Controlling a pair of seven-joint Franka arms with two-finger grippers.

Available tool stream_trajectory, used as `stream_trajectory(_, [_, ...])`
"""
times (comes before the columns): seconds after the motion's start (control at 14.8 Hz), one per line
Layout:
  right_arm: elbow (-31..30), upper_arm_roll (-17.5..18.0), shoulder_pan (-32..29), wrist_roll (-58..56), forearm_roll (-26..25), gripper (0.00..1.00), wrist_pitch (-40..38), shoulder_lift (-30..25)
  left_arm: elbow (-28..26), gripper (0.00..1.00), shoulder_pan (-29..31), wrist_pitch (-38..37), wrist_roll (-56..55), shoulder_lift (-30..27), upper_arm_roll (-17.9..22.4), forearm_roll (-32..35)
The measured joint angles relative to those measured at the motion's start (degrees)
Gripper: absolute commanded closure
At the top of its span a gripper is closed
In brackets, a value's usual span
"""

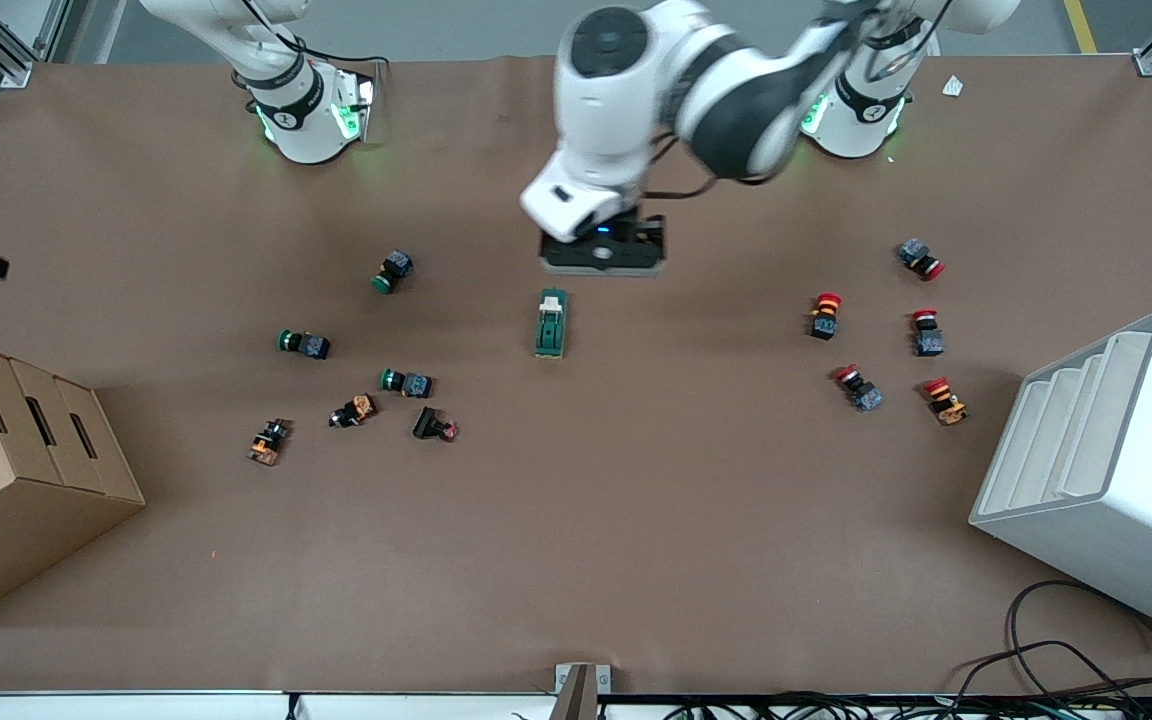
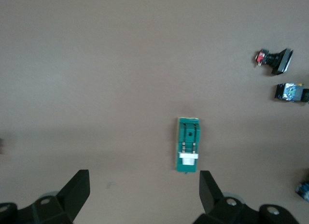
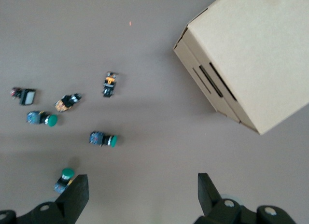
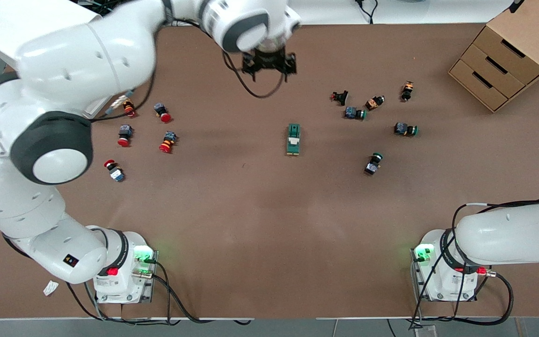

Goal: Close load switch with both arms
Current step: 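Lower the left gripper toward the switch while the right gripper reaches it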

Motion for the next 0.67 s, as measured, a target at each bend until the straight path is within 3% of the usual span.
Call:
stream_trajectory(0.27, [-1.17, 0.26, -0.10, 4.04, 0.56, 0.00, 1.08, 3.75, -0.69, 0.00, -9.52, 6.30, -17.57, 7.18, -0.05, 8.58])
stream_trajectory(0.67, [-4.25, 1.13, 5.82, 30.23, 4.19, 0.00, 0.79, 3.54, -8.17, 0.01, -18.71, 10.48, -38.32, 11.12, -0.14, 25.60])
